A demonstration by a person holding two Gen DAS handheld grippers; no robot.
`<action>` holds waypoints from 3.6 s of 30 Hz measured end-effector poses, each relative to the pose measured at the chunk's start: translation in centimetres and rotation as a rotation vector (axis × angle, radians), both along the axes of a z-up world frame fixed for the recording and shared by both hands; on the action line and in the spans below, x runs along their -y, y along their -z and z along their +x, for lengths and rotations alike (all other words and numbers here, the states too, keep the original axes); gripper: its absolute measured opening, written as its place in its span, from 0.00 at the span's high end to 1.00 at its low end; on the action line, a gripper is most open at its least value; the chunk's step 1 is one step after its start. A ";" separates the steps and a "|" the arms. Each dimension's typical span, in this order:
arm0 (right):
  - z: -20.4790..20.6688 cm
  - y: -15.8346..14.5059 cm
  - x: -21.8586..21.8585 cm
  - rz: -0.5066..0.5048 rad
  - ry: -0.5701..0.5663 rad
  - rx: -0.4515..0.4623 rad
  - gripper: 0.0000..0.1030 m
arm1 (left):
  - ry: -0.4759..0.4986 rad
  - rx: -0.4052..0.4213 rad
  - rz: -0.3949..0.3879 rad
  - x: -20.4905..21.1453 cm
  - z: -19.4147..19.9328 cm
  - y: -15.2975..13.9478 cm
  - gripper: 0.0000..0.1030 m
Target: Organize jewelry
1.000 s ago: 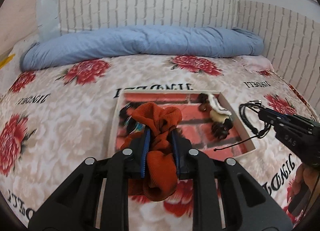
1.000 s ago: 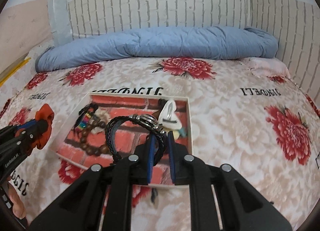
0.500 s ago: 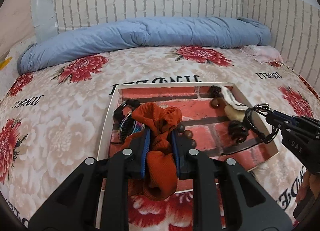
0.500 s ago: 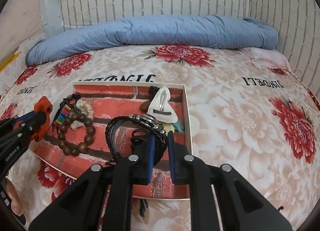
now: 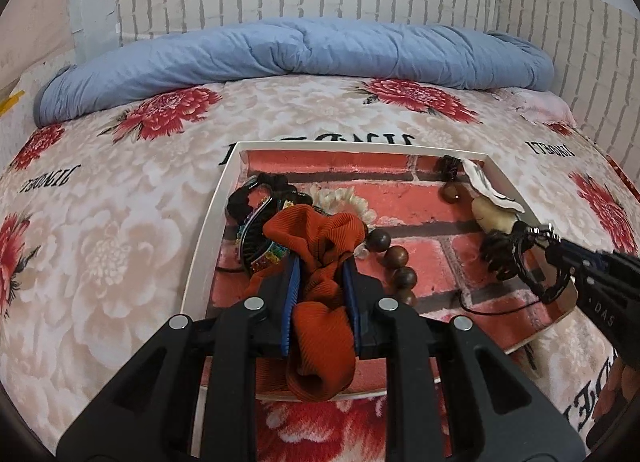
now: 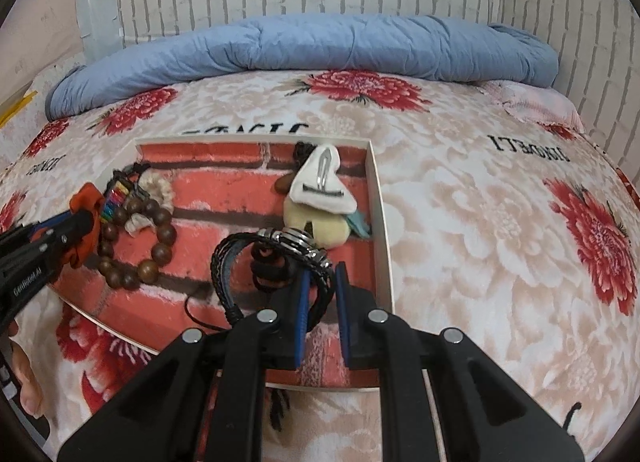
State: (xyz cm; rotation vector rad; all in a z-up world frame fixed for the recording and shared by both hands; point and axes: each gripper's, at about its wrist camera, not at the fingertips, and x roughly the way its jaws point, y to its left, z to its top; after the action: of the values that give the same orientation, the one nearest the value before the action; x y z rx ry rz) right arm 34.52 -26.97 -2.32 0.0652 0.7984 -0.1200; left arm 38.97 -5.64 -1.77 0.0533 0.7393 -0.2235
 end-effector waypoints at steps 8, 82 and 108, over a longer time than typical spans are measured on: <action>0.5 2.5 0.3 0.022 0.010 -0.007 0.87 | -0.013 0.009 0.009 0.0 0.8 2.3 0.78; -9.0 -7.3 1.4 0.065 -0.007 0.261 0.04 | -0.169 0.265 -0.028 -7.3 -15.1 -6.3 0.05; -23.4 -4.4 3.8 0.034 0.015 0.421 0.04 | -0.201 0.301 -0.078 -8.7 -27.1 -4.3 0.05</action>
State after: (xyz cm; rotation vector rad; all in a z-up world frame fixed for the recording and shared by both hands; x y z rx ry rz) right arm 11.15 -30.74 2.10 0.1244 0.3793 -0.1022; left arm 11.90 3.05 2.57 -0.0604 0.4317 -0.0501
